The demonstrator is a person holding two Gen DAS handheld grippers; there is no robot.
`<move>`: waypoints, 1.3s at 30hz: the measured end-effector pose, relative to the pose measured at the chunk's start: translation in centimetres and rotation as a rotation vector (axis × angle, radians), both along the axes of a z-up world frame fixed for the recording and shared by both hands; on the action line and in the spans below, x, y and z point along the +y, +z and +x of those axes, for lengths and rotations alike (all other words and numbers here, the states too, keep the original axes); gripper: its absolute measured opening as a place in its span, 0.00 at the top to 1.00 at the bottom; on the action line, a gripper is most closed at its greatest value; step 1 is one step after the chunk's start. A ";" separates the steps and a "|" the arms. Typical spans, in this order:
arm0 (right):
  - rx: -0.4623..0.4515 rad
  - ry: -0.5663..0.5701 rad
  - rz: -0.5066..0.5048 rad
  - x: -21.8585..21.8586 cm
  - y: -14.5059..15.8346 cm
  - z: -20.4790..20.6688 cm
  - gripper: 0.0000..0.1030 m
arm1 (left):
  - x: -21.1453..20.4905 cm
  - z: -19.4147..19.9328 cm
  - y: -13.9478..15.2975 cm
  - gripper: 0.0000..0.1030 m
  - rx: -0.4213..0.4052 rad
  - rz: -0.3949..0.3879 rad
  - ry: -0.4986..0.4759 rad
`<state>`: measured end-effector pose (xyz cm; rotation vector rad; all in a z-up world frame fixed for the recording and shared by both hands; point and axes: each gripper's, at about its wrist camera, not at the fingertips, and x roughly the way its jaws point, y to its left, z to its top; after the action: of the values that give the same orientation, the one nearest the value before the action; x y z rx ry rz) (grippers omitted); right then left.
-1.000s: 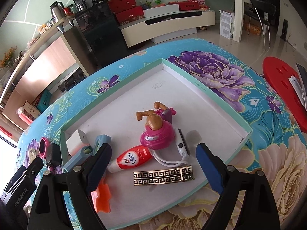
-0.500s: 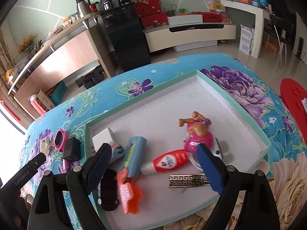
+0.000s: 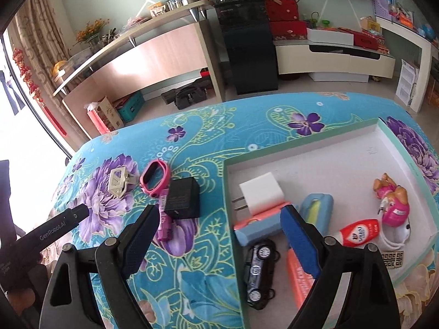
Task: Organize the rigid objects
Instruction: 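Grasp the white plastic clip with the left tool while the right tool grasps the black charger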
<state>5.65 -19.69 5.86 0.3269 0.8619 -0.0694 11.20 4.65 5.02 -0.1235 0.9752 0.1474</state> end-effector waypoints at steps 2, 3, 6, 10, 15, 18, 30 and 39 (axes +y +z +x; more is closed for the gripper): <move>-0.001 0.016 0.007 0.9 -0.2 0.5 0.13 | 0.7 0.1 0.0 0.15 0.000 0.000 0.009; 0.003 0.024 0.004 1.3 -0.4 0.7 0.13 | 1.0 0.2 -0.1 0.15 0.001 0.000 0.013; 0.016 0.037 -0.019 2.4 -0.9 1.2 0.13 | 1.7 0.5 -0.2 0.15 -0.001 -0.001 0.016; 0.033 0.059 -0.033 3.4 -1.6 1.8 0.13 | 2.3 1.1 -0.7 0.15 0.004 -0.021 0.012; 0.054 0.070 -0.068 3.9 -1.9 2.4 0.13 | 2.0 2.4 -2.1 0.15 0.044 -0.052 -0.019; 0.074 0.080 -0.071 4.2 -2.1 3.2 0.13 | 1.5 3.8 -2.6 0.15 0.067 -0.050 -0.051; 0.155 0.115 -0.092 4.8 -3.4 8.0 0.16 | -2.3 9.8 -3.1 0.15 0.094 -0.020 -0.199; 0.193 0.123 -0.128 4.8 -4.7 9.6 0.23 | -3.6 11.9 -4.6 0.15 0.102 0.018 -0.213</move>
<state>15.26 -14.92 1.20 0.1476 1.0617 -0.0422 23.14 1.02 0.46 0.0054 1.0815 -0.0337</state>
